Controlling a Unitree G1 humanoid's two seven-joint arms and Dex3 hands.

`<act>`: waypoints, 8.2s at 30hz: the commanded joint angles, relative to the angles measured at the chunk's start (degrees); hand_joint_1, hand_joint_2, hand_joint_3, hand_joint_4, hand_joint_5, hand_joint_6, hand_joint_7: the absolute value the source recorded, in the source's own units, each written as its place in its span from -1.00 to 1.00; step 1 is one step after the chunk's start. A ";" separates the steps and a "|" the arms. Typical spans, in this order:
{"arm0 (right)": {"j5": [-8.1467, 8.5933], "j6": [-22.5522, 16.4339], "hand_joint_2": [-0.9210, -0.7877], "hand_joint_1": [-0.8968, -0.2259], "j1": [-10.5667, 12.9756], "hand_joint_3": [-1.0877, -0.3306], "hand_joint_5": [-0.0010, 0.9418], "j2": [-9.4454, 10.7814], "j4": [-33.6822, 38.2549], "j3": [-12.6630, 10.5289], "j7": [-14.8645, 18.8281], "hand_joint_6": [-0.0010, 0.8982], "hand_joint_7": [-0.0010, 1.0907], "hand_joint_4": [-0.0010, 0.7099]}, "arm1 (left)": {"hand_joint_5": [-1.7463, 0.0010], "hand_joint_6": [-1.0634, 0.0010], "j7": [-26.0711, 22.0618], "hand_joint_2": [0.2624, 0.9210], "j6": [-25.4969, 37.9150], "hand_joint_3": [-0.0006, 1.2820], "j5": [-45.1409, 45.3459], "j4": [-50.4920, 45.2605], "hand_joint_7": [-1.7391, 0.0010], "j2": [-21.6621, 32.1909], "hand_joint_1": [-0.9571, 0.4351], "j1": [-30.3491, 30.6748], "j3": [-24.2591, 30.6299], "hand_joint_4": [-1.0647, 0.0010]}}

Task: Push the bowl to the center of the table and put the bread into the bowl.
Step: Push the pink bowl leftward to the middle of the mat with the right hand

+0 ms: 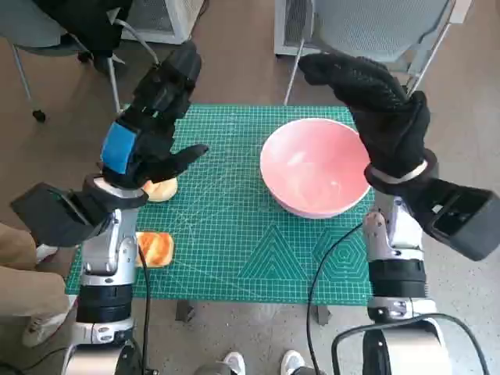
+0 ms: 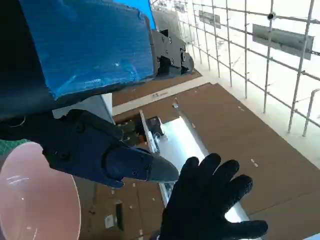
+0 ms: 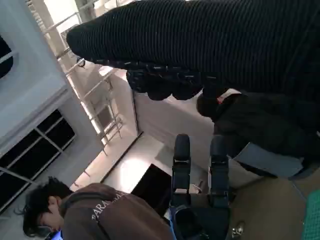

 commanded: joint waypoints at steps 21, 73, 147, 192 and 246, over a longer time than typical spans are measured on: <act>-0.45 1.75 -1.00 -0.48 1.92 -0.14 -0.99 0.26 -1.24 0.11 -0.39 -1.00 -0.41 -0.75 | 1.00 0.61 -0.25 1.00 0.55 -0.79 -0.17 -1.08 0.86 0.67 -0.55 -0.28 0.22 0.91; -7.07 -3.67 -1.00 -0.41 -7.80 -0.29 -1.00 -8.14 26.17 -6.84 -9.39 -1.00 -0.49 -0.86 | 1.00 0.62 -0.44 1.00 0.07 -0.80 -0.11 -0.15 0.86 0.45 -0.53 -0.13 0.26 0.92; -19.37 24.99 -1.00 -0.17 -2.11 -0.55 -1.00 -11.79 40.68 -6.93 -30.33 -0.93 -0.78 -1.00 | 1.00 0.63 -0.27 1.00 0.41 -0.79 0.03 -0.07 0.85 0.61 -0.52 0.68 0.53 0.92; -23.29 24.41 -1.00 -0.26 -1.04 -0.48 -1.00 -5.79 40.51 -3.73 -28.67 -0.89 -0.82 -1.00 | 1.00 0.64 0.56 1.00 1.47 -0.79 0.44 -0.72 0.84 1.06 -0.51 1.06 0.55 0.93; -25.14 23.03 -1.00 -0.52 -2.93 -0.31 -0.97 0.08 40.19 -1.56 -28.94 -0.84 -0.79 -0.79 | 1.00 0.68 0.87 1.00 2.36 -0.77 -0.58 -1.95 0.80 0.87 -0.51 1.77 1.21 0.94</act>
